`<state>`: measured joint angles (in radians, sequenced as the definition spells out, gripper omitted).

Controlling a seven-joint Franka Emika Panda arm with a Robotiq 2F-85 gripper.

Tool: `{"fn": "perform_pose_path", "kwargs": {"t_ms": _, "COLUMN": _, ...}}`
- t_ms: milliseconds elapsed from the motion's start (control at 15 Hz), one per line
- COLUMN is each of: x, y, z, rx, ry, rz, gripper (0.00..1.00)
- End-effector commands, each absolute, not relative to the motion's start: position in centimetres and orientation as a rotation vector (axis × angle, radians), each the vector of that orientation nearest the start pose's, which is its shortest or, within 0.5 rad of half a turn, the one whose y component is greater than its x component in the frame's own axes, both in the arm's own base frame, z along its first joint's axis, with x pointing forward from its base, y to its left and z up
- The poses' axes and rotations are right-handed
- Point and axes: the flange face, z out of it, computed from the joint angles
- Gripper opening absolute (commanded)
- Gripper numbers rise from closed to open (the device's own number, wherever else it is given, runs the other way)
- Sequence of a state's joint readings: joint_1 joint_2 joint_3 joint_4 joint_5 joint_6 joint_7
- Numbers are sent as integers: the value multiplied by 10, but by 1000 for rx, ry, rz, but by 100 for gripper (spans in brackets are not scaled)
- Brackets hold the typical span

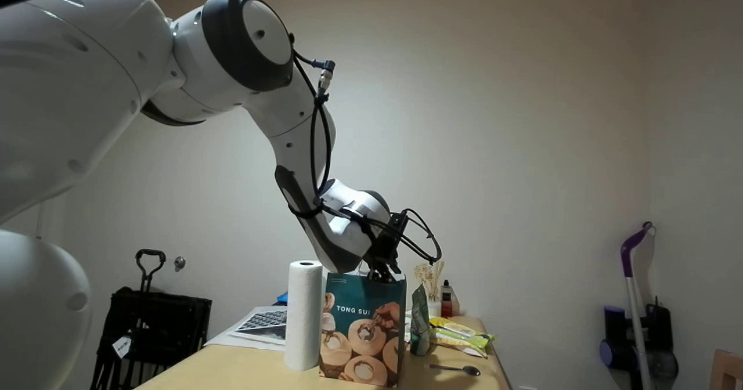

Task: Pick up the green thing on the table and put it in the paper bag

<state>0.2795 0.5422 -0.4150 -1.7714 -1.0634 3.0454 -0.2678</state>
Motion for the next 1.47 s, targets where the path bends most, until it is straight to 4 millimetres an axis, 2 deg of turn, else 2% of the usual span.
{"fn": "perform_pose_path", "kwargs": {"t_ms": 0, "x": 692, "y": 8, "z": 326, "rx": 1793, "ry": 1448, "rz": 552, "gripper": 65}}
{"fn": "perform_pose_path", "kwargs": {"t_ms": 267, "x": 692, "y": 6, "z": 338, "rx": 1773, "ry": 1436, "rz": 575, "gripper": 91}}
{"fn": "perform_pose_path", "kwargs": {"t_ms": 400, "x": 690, "y": 6, "z": 349, "rx": 1772, "ry": 1413, "rz": 607, "gripper": 100}}
{"fn": "perform_pose_path", "kwargs": {"t_ms": 600, "x": 680, "y": 8, "z": 372, "rx": 1814, "ry": 1347, "rz": 688, "gripper": 100}}
{"fn": "perform_pose_path", "kwargs": {"t_ms": 1067, "x": 657, "y": 11, "z": 444, "rx": 1768, "ry": 1245, "rz": 869, "gripper": 100}}
{"fn": "perform_pose_path", "kwargs": {"t_ms": 1267, "x": 649, "y": 19, "z": 458, "rx": 1745, "ry": 1214, "rz": 873, "gripper": 100}}
{"fn": "perform_pose_path", "kwargs": {"t_ms": 1333, "x": 663, "y": 16, "z": 454, "rx": 1737, "ry": 1221, "rz": 870, "gripper": 100}}
{"fn": "perform_pose_path", "kwargs": {"t_ms": 1400, "x": 660, "y": 19, "z": 457, "rx": 1733, "ry": 1217, "rz": 876, "gripper": 100}}
